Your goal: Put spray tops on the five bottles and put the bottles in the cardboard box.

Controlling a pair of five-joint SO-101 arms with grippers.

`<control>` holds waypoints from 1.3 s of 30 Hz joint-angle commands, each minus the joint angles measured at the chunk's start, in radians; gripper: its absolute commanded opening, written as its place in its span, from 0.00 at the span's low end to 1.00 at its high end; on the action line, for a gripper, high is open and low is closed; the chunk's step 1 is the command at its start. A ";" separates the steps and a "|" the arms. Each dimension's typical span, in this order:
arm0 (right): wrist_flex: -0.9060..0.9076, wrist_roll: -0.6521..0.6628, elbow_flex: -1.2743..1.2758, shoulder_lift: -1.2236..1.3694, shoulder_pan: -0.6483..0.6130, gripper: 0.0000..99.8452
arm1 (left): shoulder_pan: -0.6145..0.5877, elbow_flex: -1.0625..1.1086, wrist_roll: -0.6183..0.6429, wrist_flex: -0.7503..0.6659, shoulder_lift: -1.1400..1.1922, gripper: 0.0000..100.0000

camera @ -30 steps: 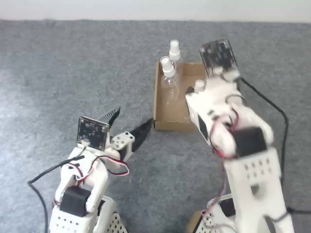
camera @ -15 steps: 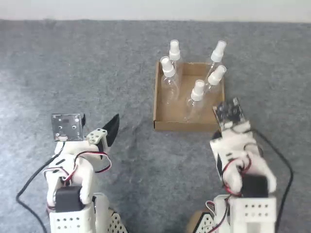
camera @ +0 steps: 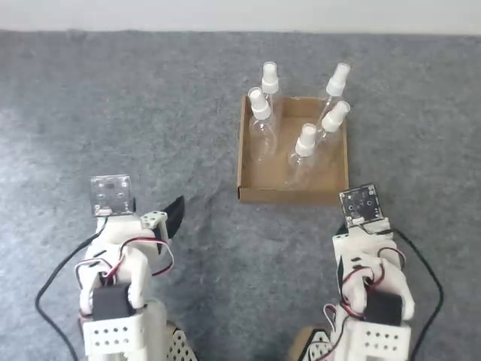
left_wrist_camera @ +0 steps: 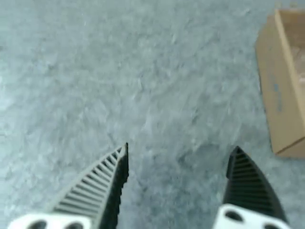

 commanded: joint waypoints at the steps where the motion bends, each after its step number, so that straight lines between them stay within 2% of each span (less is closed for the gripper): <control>1: -0.051 0.011 0.048 -0.031 0.007 0.05 | -0.003 0.067 -0.005 -0.002 -0.009 0.31; 6: -0.045 0.009 0.044 -0.028 0.005 0.05 | -0.002 0.150 -0.005 -0.118 -0.009 0.29; 8: -0.031 0.009 0.046 -0.022 0.007 0.05 | -0.003 0.150 -0.005 -0.112 -0.009 0.23; 12: 0.140 0.009 0.046 -0.021 0.004 0.05 | -0.003 0.150 -0.005 -0.068 -0.008 0.00; 14: 0.245 0.006 0.046 -0.031 0.005 0.05 | -0.005 0.150 -0.005 -0.028 -0.009 0.03; 17: 0.234 0.008 0.046 -0.027 0.004 0.05 | -0.005 0.150 -0.005 -0.023 -0.009 0.06; 39: 0.236 0.008 0.046 -0.027 0.002 0.05 | -0.003 0.150 -0.002 -0.021 -0.009 0.06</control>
